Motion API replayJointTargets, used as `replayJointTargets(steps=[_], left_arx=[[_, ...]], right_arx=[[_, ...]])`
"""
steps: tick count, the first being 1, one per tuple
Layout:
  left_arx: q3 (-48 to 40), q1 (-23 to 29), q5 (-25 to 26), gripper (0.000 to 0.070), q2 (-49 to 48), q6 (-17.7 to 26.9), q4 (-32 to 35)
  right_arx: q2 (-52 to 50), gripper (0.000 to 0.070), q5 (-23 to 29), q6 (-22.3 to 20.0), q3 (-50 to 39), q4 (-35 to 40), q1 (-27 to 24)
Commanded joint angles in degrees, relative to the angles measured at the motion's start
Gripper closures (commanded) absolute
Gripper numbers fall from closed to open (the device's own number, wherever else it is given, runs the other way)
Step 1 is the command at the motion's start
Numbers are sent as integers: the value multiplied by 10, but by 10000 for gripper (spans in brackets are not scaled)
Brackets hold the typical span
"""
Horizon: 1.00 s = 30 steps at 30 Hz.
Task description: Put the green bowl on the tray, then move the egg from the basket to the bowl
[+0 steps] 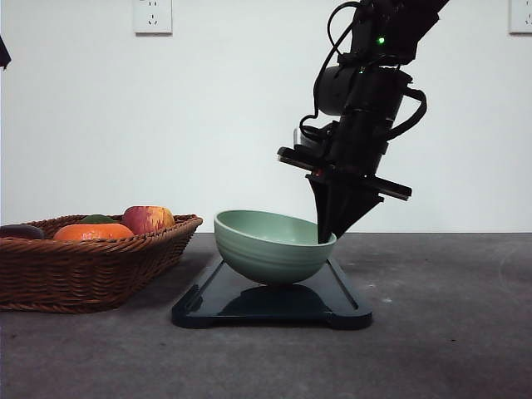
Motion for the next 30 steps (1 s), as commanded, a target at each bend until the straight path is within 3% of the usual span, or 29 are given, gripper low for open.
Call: replayJointTargets(steps=[1, 3, 5, 11, 18, 21, 30], left_arx=[[14, -2, 4, 273, 3, -1, 3], [14, -2, 4, 273, 3, -1, 2], [14, -2, 4, 273, 3, -1, 1], [14, -2, 4, 273, 3, -1, 1], [14, -2, 4, 273, 3, -1, 2], [14, -2, 4, 273, 3, -1, 3], [14, -2, 4, 273, 3, 0, 2]], right_arx=[[10, 602, -2, -5, 16, 5, 6], [10, 489, -2, -3, 17, 1, 7], [10, 443, -1, -1, 17, -5, 8], [-13, 443, 10, -3, 18, -32, 9], [-89, 443, 86, -11, 17, -34, 18], [-120, 443, 122, -11, -3, -2, 26], [-247, 444, 122, -15, -198, 179, 47]])
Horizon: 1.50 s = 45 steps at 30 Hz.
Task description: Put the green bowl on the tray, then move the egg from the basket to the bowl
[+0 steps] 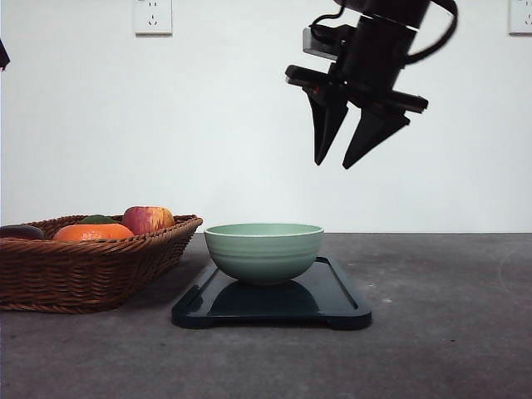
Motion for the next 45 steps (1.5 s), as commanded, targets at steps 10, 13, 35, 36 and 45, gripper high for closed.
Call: replayJointTargets(steps=[10, 13, 35, 36, 45], left_arx=[[14, -2, 4, 273, 3, -1, 2], [14, -2, 4, 273, 3, -4, 0], [129, -38, 4, 217, 270, -20, -28], [143, -40, 1, 217, 287, -20, -29], [274, -56, -74, 217, 437, 11, -76]], right_arx=[[-186, 444, 29, -27, -234, 87, 9], [-238, 444, 36, -29, -278, 76, 8], [-329, 444, 45, -20, -309, 13, 8], [-329, 444, 45, -20, -309, 13, 9], [-329, 444, 43, -10, -309, 13, 9]])
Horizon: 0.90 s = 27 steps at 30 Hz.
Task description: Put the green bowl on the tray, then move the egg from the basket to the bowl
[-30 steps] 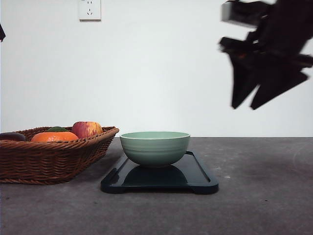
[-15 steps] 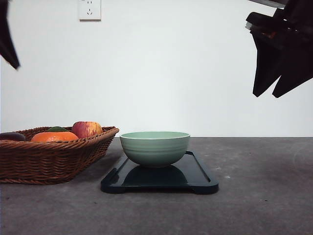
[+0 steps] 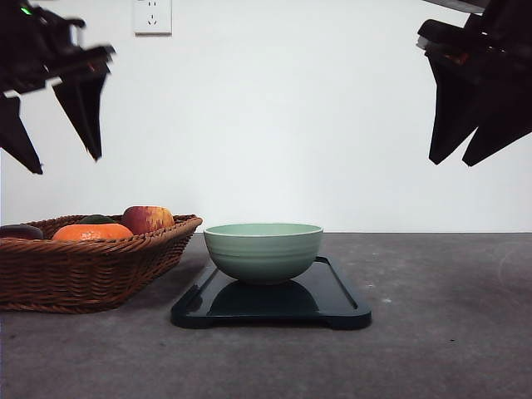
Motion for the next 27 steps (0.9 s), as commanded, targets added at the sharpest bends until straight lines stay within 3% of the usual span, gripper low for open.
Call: replayJointTargets(steps=[1, 16, 27], left_arx=[[26, -4, -8, 217, 28, 16, -5], [48, -8, -36, 218, 135, 16, 40], [48, -42, -45, 218, 177, 8, 72]], right_arx=[[4, 444, -1, 8, 3, 2, 3], [4, 444, -1, 8, 3, 3, 3], [4, 444, -1, 8, 3, 3, 3]])
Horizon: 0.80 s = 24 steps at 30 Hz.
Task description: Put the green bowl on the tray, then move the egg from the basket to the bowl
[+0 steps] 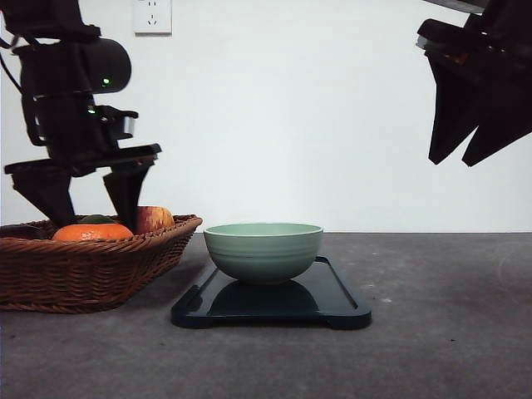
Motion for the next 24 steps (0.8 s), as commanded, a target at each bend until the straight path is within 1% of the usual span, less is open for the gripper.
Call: replayJointTargets(steps=[1, 3, 5, 13, 19, 21, 24], left_arx=[[13, -5, -13, 218, 21, -1, 3], [13, -8, -31, 218, 30, -2, 1], [13, -9, -38, 218, 35, -4, -1], [13, -5, -40, 220, 36, -12, 4], [13, -5, -40, 240, 36, -12, 3], [13, -5, -40, 310, 36, -12, 0], [13, -5, -40, 387, 36, -12, -4]], right_arx=[[4, 444, 0, 7, 3, 3, 3], [4, 444, 0, 7, 3, 2, 3], [4, 444, 0, 7, 3, 2, 3], [4, 444, 0, 11, 3, 2, 3], [4, 444, 0, 11, 3, 3, 3], [4, 444, 0, 13, 3, 3, 3], [4, 444, 0, 20, 3, 3, 3]])
